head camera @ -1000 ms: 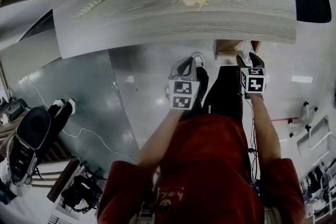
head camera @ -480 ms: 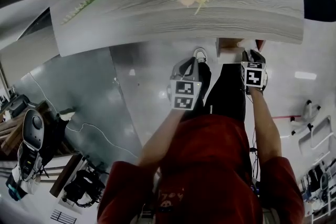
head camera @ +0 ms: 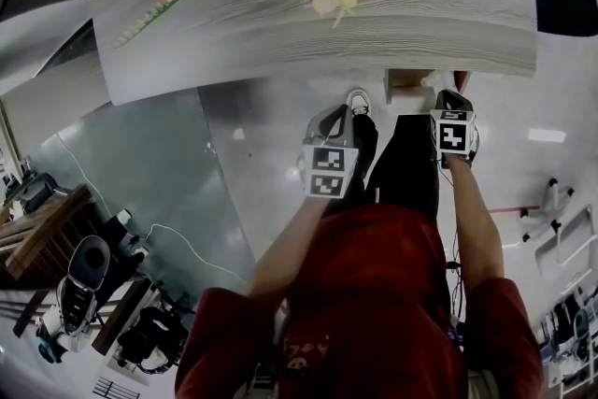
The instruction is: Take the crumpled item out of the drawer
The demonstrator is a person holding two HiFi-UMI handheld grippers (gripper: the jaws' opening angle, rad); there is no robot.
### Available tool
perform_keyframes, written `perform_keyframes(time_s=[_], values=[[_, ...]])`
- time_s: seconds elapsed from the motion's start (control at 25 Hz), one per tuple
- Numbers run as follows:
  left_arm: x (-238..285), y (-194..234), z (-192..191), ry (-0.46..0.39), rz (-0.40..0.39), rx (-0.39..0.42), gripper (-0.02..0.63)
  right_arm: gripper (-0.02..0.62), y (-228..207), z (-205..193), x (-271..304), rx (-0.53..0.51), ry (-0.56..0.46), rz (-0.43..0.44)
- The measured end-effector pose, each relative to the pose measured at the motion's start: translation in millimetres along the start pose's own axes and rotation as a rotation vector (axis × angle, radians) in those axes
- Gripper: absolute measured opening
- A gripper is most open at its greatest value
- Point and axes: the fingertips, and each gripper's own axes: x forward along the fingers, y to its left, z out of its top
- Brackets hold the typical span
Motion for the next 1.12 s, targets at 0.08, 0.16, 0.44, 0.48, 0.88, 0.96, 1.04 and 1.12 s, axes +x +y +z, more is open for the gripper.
perform_keyframes(time_s=[0.08,0.16,0.44,0.48,0.88,0.96,1.04,1.12], values=[[-1.6,-0.9,1.4,-0.005,-0.001,0.001,-0.003,0.003,1.9,0.5,-4.0,0.003,-0.001,0.004],[-3.8,-3.0,2.9,-0.01,-0.006,0.001,-0.003,0.003,4.0,1.2,-8.9,0.002,-0.005,0.009],[-15.0,-3.4,10.8,-0.039,-0.009,0.016,-0.003,0.003,16.1,6.6,-27.9,-0.003,-0.037,0.022],[-18.0,-4.4,12.6,-0.043,-0.01,0.018,-0.003,0.003,18.3,6.1,-31.8,-0.001,-0.039,0.026],[-60.6,-25.4,44.0,-0.113,-0.057,0.067,-0.003,0.003,43.9,9.6,-83.8,-0.002,-0.089,0.044],[-71.1,-29.9,50.5,-0.133,-0.068,0.074,-0.003,0.003,47.2,8.2,-96.9,0.004,-0.098,0.046],[-79.5,-33.7,58.1,-0.155,-0.079,0.082,-0.003,0.003,46.9,7.6,-110.0,0.018,-0.108,0.041],[-87.0,-34.4,66.1,-0.178,-0.082,0.087,-0.003,0.003,46.8,8.9,-122.0,0.033,-0.122,0.041]])
